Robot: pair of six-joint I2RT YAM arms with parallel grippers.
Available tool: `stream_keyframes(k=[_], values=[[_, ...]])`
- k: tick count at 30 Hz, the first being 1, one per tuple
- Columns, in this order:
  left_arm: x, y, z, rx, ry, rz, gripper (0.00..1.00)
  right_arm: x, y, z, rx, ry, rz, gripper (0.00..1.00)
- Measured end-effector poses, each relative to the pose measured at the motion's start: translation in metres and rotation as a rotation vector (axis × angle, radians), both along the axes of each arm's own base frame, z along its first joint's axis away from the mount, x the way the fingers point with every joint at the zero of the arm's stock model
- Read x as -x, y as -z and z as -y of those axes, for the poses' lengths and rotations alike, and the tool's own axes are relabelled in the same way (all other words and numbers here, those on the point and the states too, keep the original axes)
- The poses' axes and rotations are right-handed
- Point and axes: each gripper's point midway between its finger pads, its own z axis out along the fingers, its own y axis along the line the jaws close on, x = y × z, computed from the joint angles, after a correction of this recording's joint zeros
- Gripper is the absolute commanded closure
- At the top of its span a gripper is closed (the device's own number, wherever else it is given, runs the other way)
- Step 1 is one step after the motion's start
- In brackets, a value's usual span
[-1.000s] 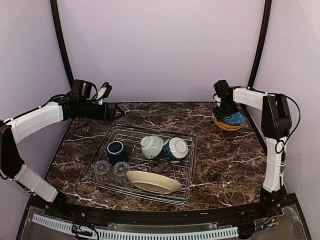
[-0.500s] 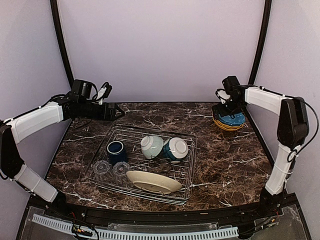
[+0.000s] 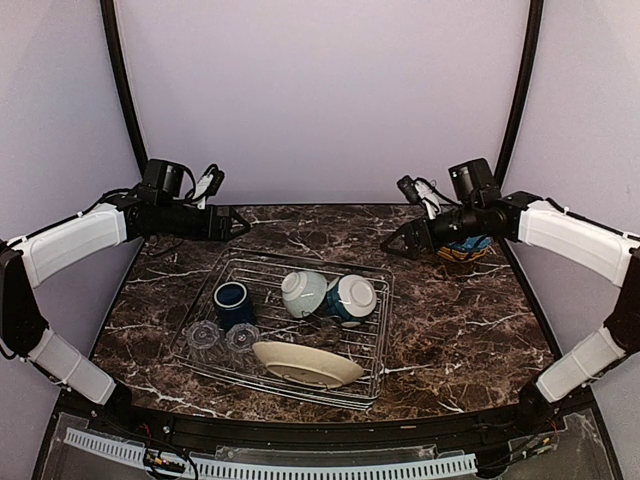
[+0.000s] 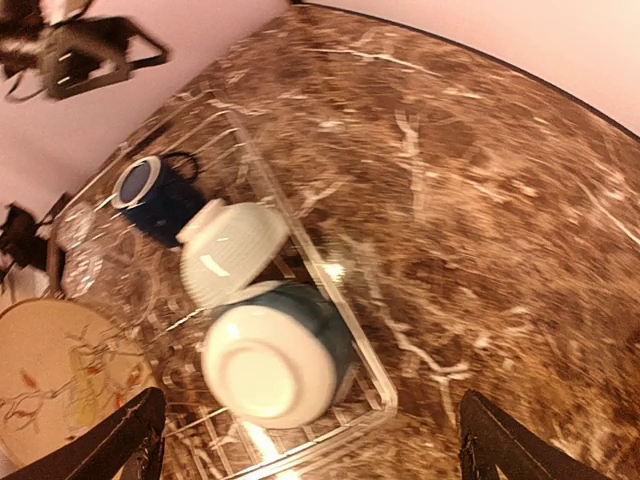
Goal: Unload the mixed dishes from the dish rack
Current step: Grab the plate from the dish rack.
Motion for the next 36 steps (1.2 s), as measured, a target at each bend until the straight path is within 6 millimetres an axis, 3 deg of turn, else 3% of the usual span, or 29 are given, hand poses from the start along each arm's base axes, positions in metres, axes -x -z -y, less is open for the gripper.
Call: stream_keyframes(k=[4, 8, 14, 21, 27, 36], values=[[0.001, 0.0, 0.001, 0.004, 0.003, -0.002, 0.11, 0.06, -0.016, -0.05, -0.073, -0.242, 0.008, 0.01], [0.0, 0.001, 0.001, 0.006, 0.002, -0.008, 0.11, 0.114, -0.029, -0.083, -0.135, -0.439, -0.005, 0.01], [-0.001, 0.008, 0.003, 0.008, 0.004, -0.031, 0.11, 0.168, -0.032, -0.11, -0.173, -0.615, -0.06, 0.02], [-0.001, 0.012, 0.005, 0.012, 0.011, -0.042, 0.11, 0.224, -0.012, -0.137, -0.131, -0.758, -0.146, 0.05], [-0.001, 0.012, 0.005, 0.015, 0.012, -0.045, 0.11, 0.25, 0.01, -0.15, -0.038, -0.783, -0.172, 0.21], [-0.001, 0.013, 0.005, 0.015, 0.012, -0.046, 0.11, 0.253, 0.047, -0.163, 0.121, -0.733, -0.161, 0.49]])
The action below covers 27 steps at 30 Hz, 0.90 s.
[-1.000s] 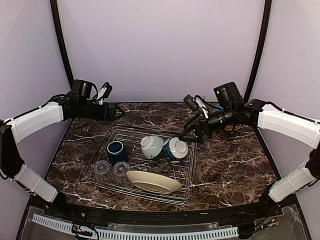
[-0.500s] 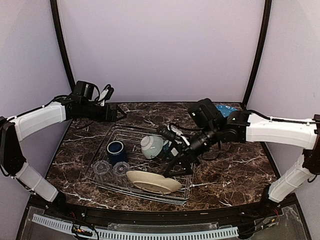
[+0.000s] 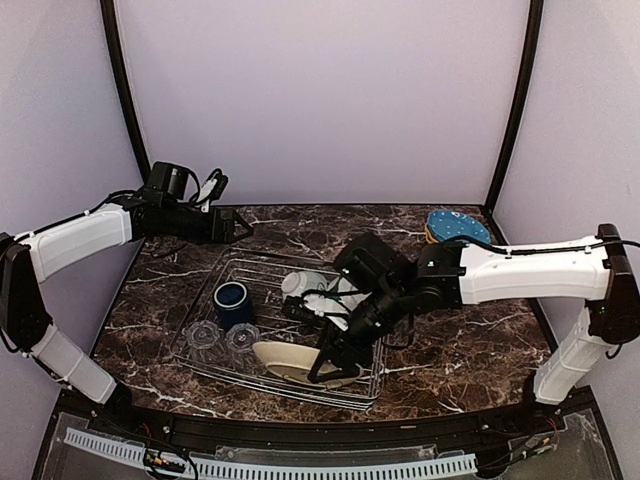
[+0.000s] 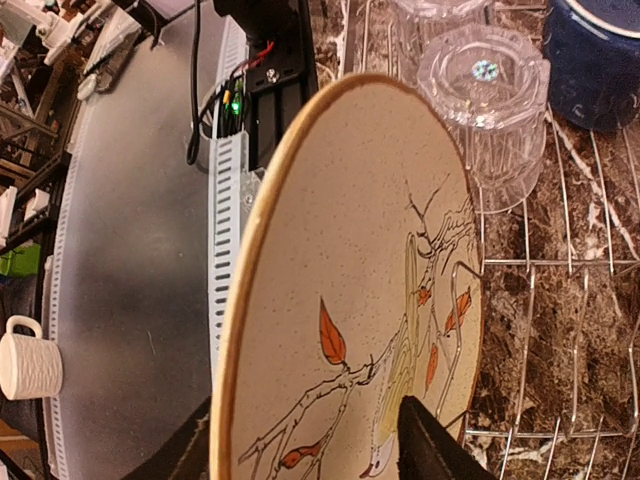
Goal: Unload the mixed dishes from the dish rack
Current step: Grab the plate from the dish rack.
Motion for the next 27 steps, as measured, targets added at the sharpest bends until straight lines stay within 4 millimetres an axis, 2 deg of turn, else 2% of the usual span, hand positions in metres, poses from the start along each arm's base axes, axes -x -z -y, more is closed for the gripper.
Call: stream_keyframes(k=[6, 12, 14, 16, 18, 19, 21, 27], values=[[0.0, 0.0, 0.0, 0.0, 0.0, 0.0, 0.11, 0.009, 0.023, -0.002, 0.088, -0.012, 0.037, 0.62], [0.0, 0.0, 0.0, 0.0, 0.0, 0.0, 0.11, 0.001, 0.02, -0.002, 0.099, 0.007, 0.096, 0.73], [0.0, 0.0, 0.0, 0.0, 0.0, -0.001, 0.11, -0.002, 0.018, -0.002, 0.096, 0.019, 0.12, 0.74], [0.0, 0.001, 0.0, 0.0, 0.0, -0.002, 0.11, -0.005, 0.016, -0.001, 0.095, 0.028, 0.133, 0.66], [0.0, 0.001, 0.0, -0.001, 0.0, -0.004, 0.11, -0.004, 0.016, -0.001, 0.097, 0.031, 0.129, 0.5], [0.0, 0.002, 0.0, 0.0, 0.0, -0.004, 0.11, -0.002, 0.016, -0.001, 0.1, 0.029, 0.126, 0.45], [0.0, 0.002, 0.0, 0.0, -0.001, -0.005, 0.11, 0.002, 0.017, 0.0, 0.104, 0.02, 0.121, 0.44], [0.0, 0.002, 0.001, 0.004, -0.001, -0.01, 0.11, 0.005, 0.013, 0.001, 0.096, 0.018, 0.116, 0.66]])
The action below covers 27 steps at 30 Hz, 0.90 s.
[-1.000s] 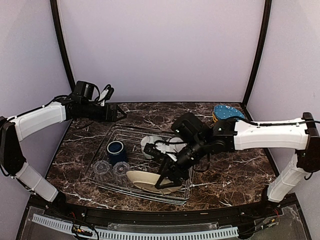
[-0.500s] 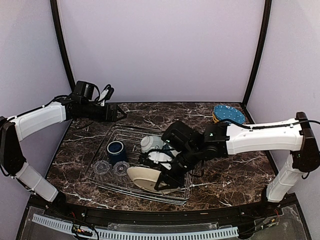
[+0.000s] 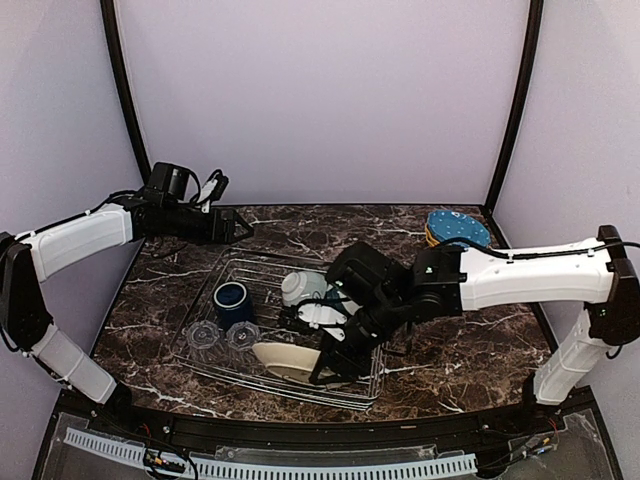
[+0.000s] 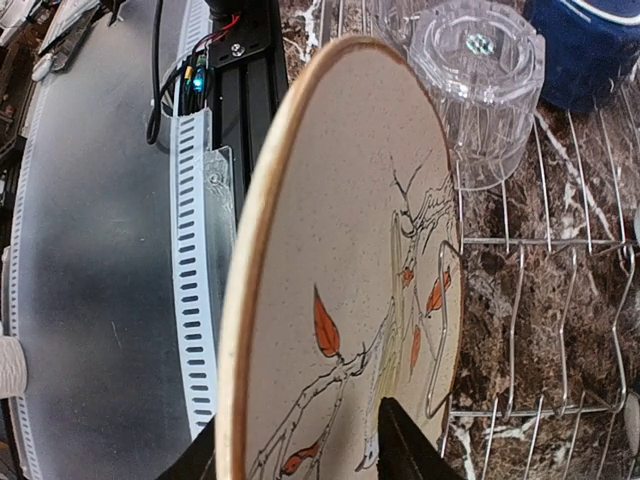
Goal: Unload the mixed dishes from the dish rack
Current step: Grab the plate from the dish rack.
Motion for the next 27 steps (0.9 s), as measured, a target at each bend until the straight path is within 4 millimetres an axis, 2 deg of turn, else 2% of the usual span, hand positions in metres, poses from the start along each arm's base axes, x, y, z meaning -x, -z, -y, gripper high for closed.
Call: stream_keyframes(k=[3, 9, 15, 19, 27], values=[[0.0, 0.001, 0.0, 0.001, 0.001, -0.003, 0.11, 0.001, -0.004, 0.001, -0.009, 0.003, 0.0, 0.77], [0.0, 0.003, 0.001, 0.001, 0.001, -0.01, 0.11, -0.004, -0.009, 0.0, -0.024, 0.006, 0.034, 0.84], [0.0, 0.003, 0.001, 0.001, 0.001, -0.011, 0.11, -0.01, -0.012, -0.001, -0.028, 0.02, 0.068, 0.97], [0.0, 0.003, 0.001, 0.003, 0.002, -0.012, 0.11, -0.012, -0.014, 0.0, -0.029, 0.023, 0.079, 1.0], [0.0, 0.004, 0.002, 0.009, 0.005, -0.02, 0.11, -0.011, -0.016, 0.001, -0.033, 0.017, 0.084, 1.0]])
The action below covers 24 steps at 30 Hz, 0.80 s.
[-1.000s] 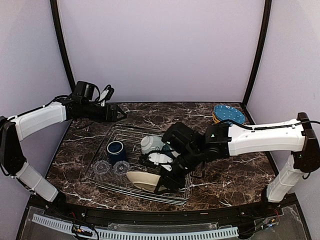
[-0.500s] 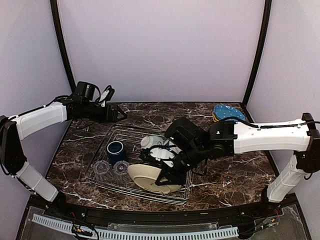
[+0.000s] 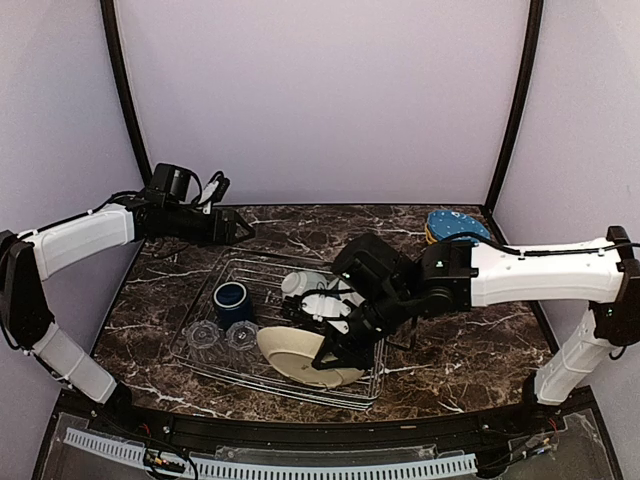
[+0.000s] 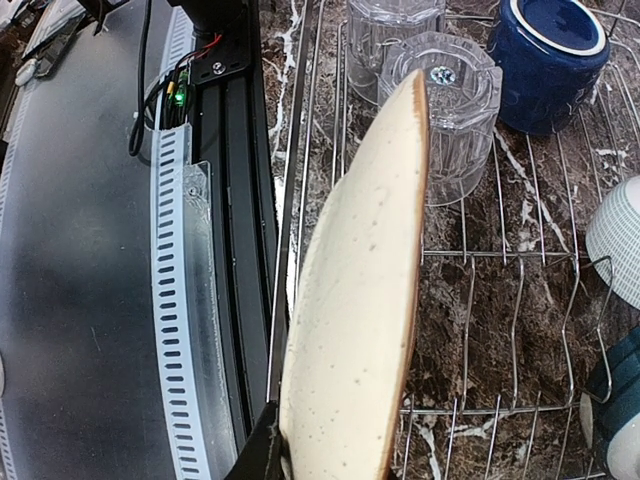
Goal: Unload the mixed dishes from the dish rack
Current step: Grab the plate from the dish rack.
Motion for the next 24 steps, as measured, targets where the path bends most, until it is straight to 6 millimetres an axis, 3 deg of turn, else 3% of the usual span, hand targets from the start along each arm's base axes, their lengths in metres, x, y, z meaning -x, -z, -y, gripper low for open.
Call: stream_keyframes(k=[9, 24], values=[[0.0, 0.002, 0.001, 0.005, 0.003, -0.01, 0.11, 0.005, -0.014, 0.011, -0.01, -0.003, 0.001, 1.0], [0.0, 0.005, 0.003, 0.013, 0.007, -0.027, 0.11, 0.019, -0.059, 0.027, -0.155, -0.009, -0.02, 1.0]])
